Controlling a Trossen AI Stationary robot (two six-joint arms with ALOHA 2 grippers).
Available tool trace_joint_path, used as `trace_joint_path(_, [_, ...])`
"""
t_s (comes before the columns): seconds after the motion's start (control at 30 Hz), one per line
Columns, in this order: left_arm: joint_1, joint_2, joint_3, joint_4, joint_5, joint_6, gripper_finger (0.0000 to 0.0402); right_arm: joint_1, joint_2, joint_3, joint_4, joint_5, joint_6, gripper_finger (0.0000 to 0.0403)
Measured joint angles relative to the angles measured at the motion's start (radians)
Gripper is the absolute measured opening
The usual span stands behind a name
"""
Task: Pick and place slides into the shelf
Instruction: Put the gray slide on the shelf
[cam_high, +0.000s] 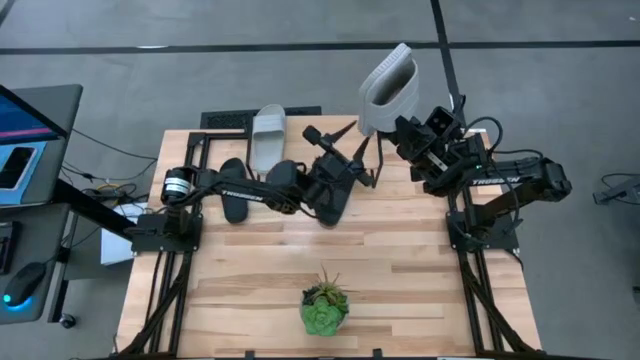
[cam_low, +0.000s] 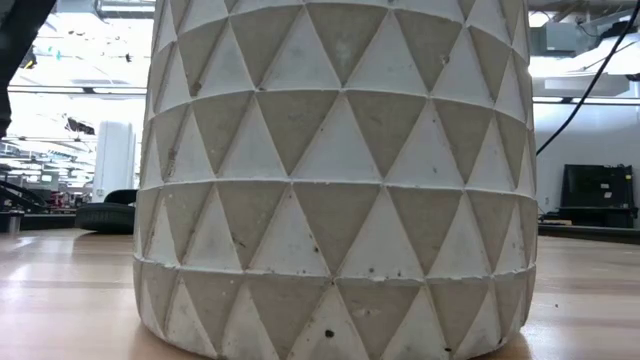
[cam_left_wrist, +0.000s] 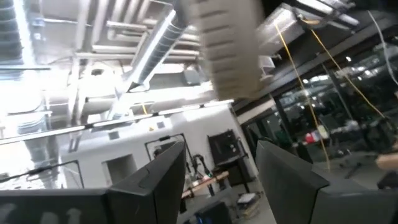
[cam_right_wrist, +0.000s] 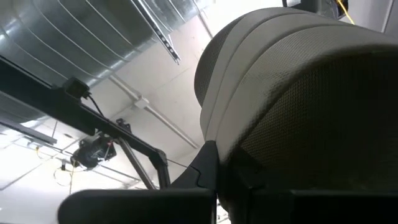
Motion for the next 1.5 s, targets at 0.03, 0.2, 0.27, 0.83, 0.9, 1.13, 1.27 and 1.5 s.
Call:
trace_joint_path(0.03, [0.006,-0.001,0.001,0.007,0.02,-0.005,0.0185,0.002,0.0,0.0,0.001,0.0,-0.002,0.0])
trace_joint_path(0.2, [0.019,-0.001,0.001,0.002,0.117,-0.068,0.0185,0.003,0.0,0.0,0.023,-0.001,-0.003,0.0])
trace_joint_path(0.27, [0.019,-0.001,0.001,0.004,0.152,-0.074,0.0185,0.002,0.0,0.0,0.02,-0.001,-0.004,0.0])
trace_joint_path(0.83, [0.038,-0.001,0.0,0.058,0.23,-0.045,0.0185,0.003,0.0,0.0,0.02,0.0,-0.006,0.0])
trace_joint_path(0.9, [0.042,-0.001,0.0,0.057,0.251,-0.046,0.0185,0.003,0.0,0.0,0.02,0.0,-0.006,0.0])
trace_joint_path(1.13, [0.041,-0.001,0.0,0.057,0.299,-0.046,0.0185,0.001,0.007,-0.001,0.017,0.0,-0.006,0.0])
trace_joint_path(1.27, [0.041,-0.001,0.016,0.055,0.3,-0.045,0.0185,-0.002,0.016,-0.001,0.019,0.0,-0.006,0.0])
trace_joint_path(1.5, [0.041,-0.001,0.059,0.014,0.315,-0.006,0.0185,-0.002,0.021,-0.002,0.02,0.001,-0.007,0.0])
